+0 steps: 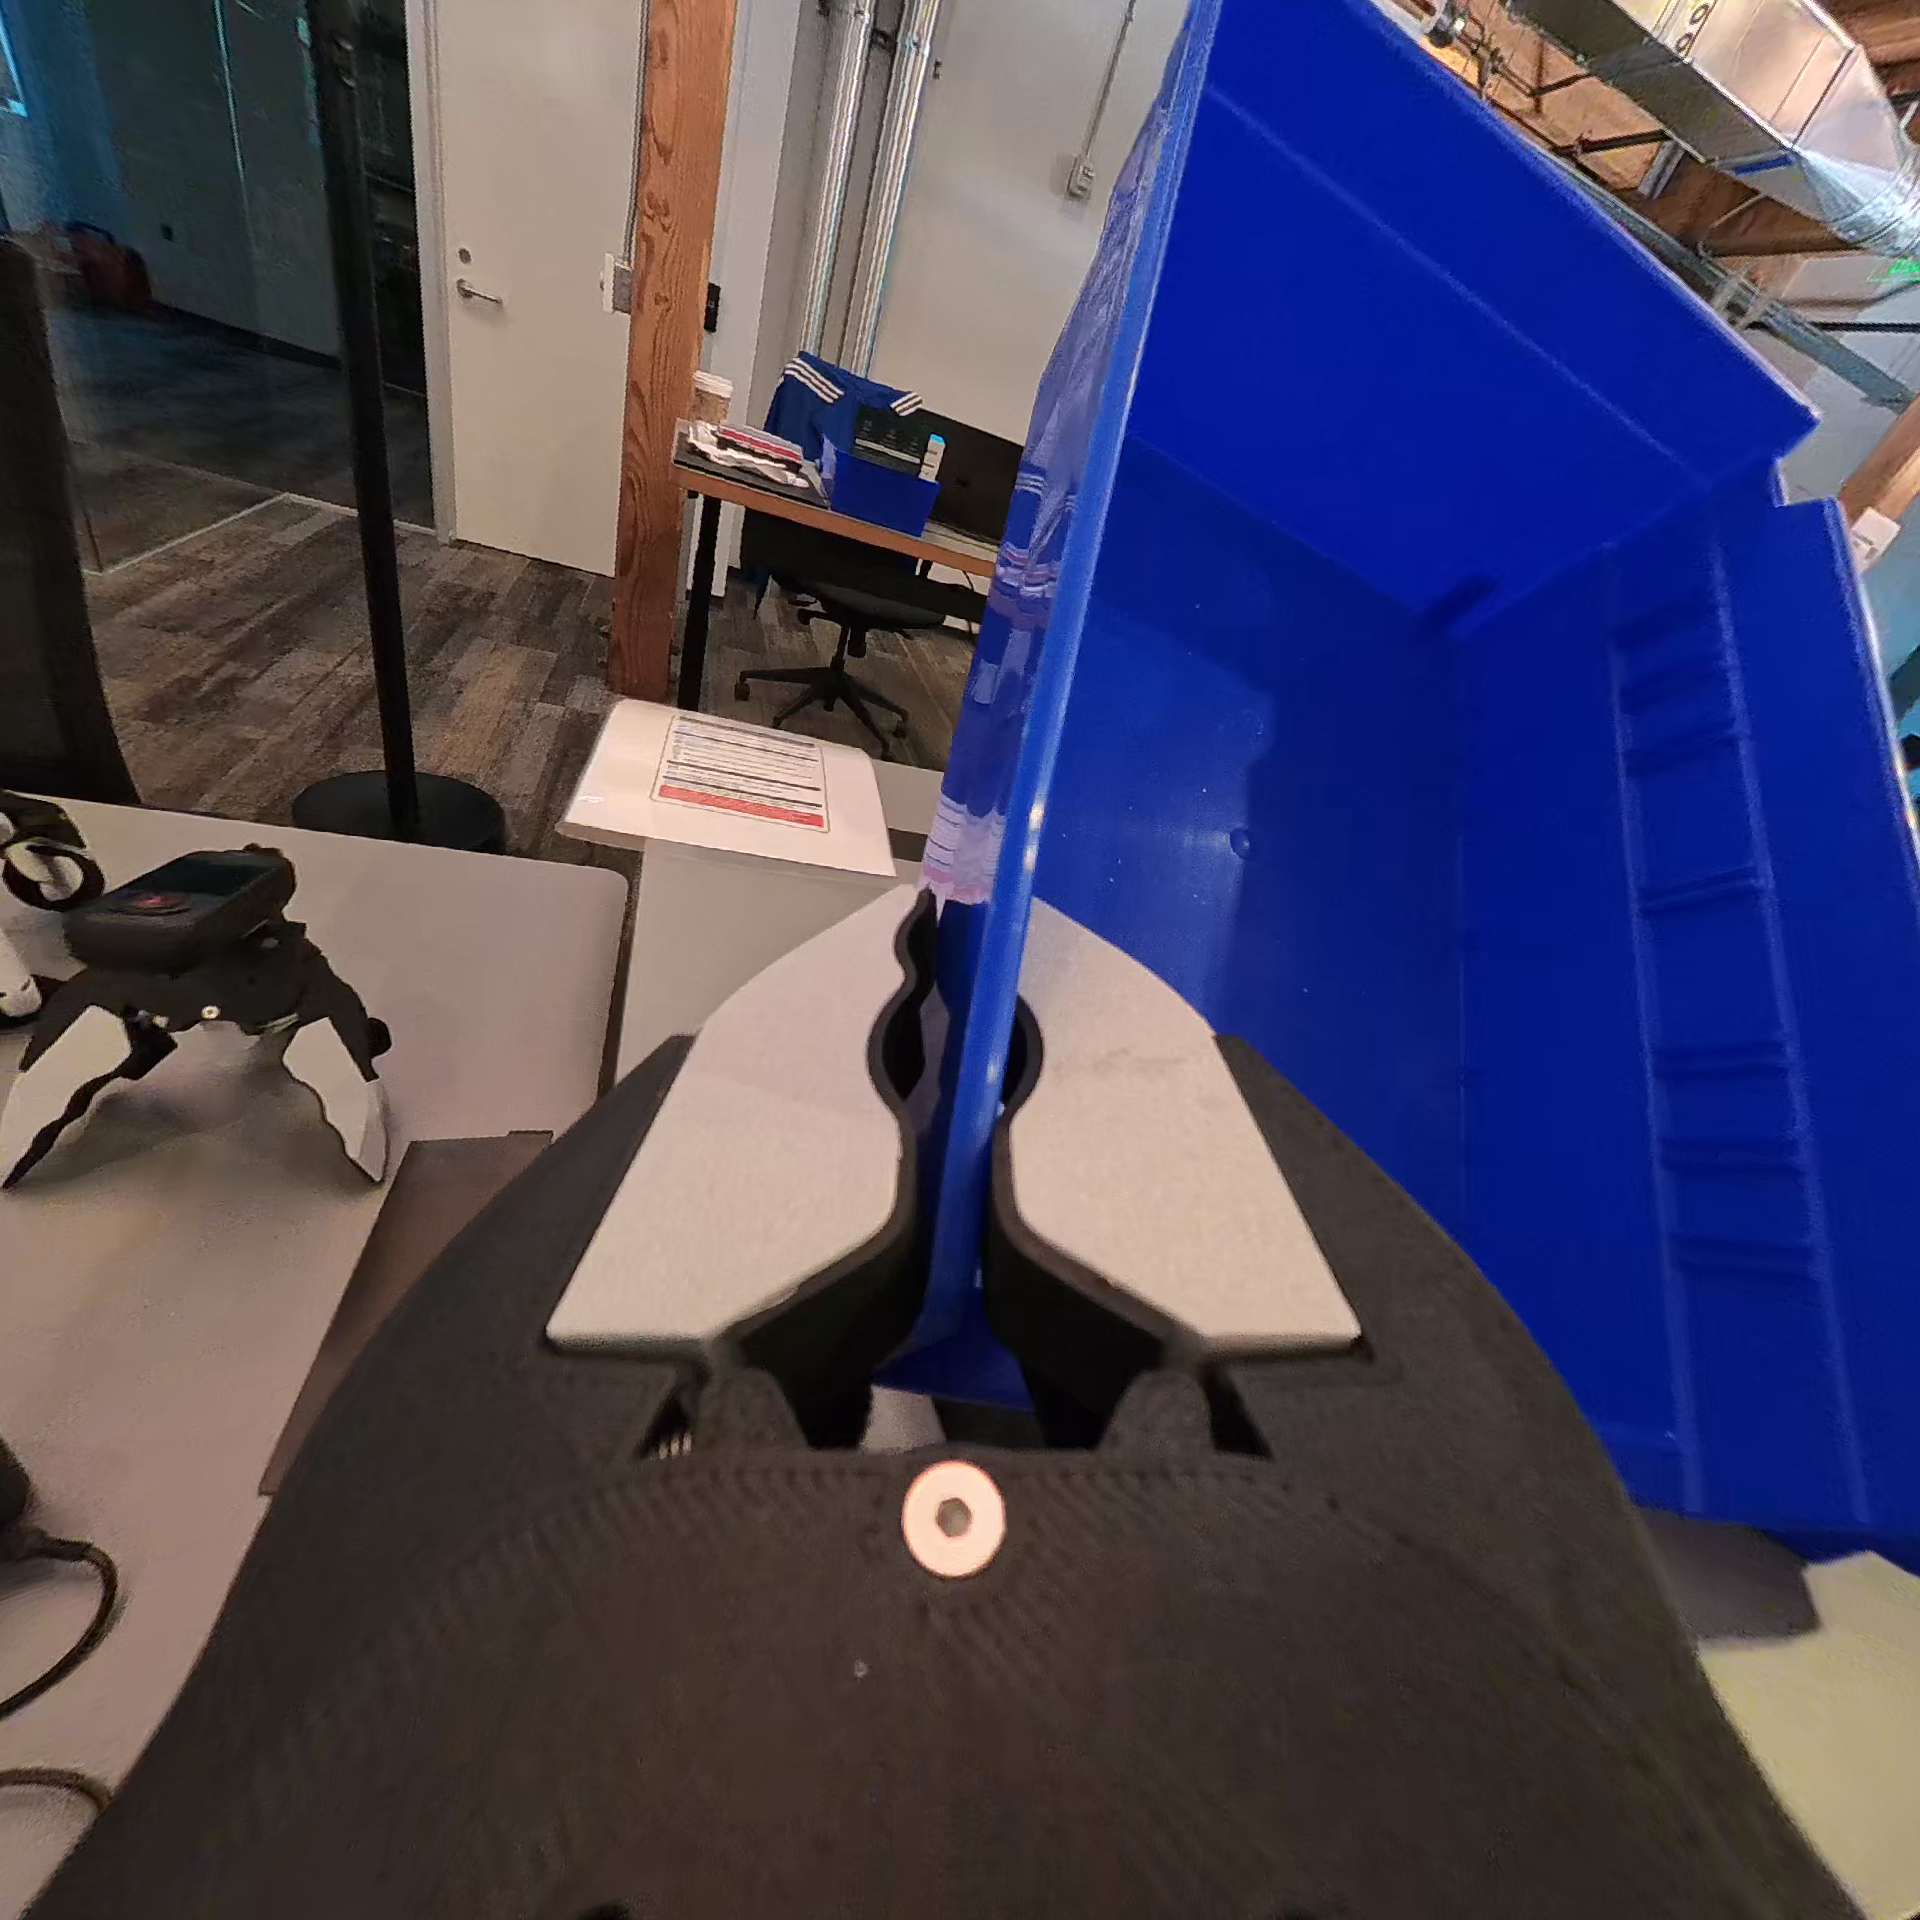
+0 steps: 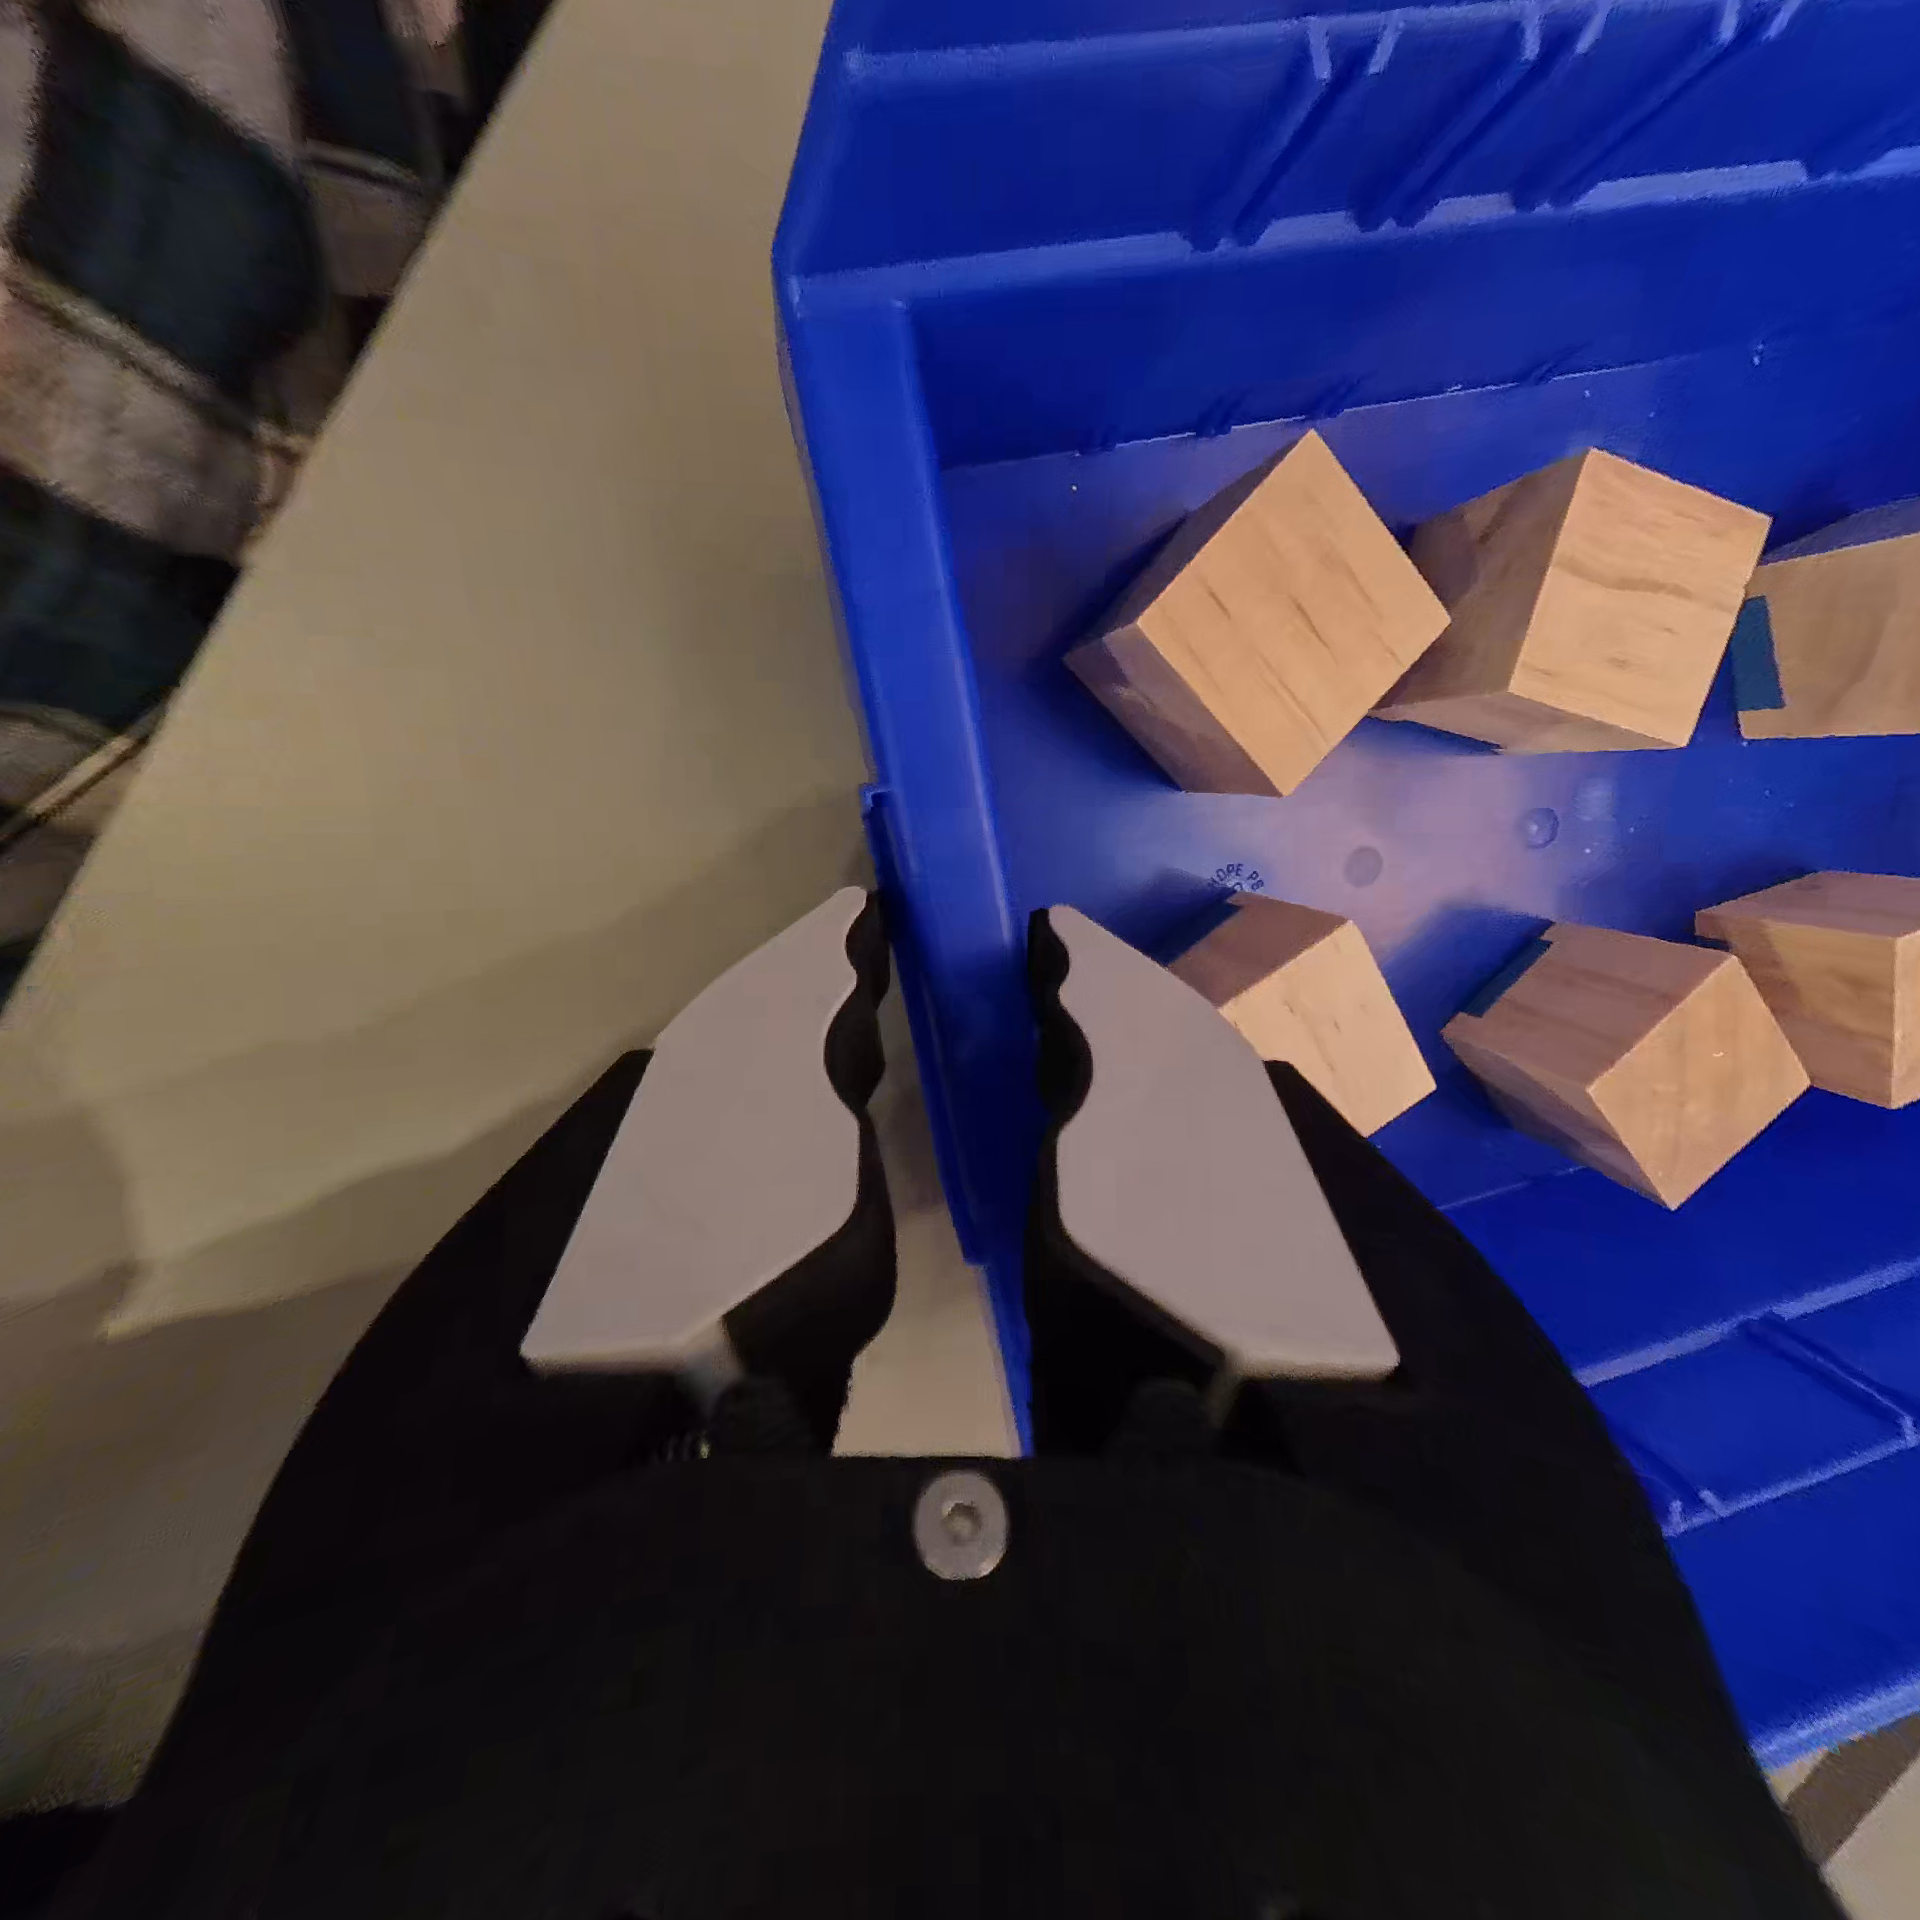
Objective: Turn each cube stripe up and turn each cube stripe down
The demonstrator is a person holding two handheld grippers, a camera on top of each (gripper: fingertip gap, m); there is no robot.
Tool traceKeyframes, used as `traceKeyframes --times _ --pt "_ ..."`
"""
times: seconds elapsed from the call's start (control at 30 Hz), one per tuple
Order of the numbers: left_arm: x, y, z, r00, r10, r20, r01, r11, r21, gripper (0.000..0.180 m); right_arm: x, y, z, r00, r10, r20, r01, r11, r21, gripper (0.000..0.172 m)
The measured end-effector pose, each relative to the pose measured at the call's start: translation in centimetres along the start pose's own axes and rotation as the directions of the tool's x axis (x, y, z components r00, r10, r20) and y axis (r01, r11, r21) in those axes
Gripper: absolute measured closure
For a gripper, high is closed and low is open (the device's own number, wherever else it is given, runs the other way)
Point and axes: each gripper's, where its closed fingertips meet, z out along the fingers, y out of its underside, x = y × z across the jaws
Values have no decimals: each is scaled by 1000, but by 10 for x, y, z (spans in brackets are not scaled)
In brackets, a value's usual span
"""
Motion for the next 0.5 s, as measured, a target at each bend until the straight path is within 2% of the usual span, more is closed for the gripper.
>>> traceKeyframes --times 0.13,0.3,0.5 --pt "-8 -6 -10 1000 -7 24 6 1000 28 173 56 -18 17 996 77 -37 -77 997 -4 145" --pt "-14 -12 -24 999 -14 35 12 998 65 173 145 -32 40 968 228 -108 -230 973 -10 145" --pt "-20 -18 -41 998 -21 55 15 995 102 173 260 -55 71 852 467 -236 -482 876 -5 145"
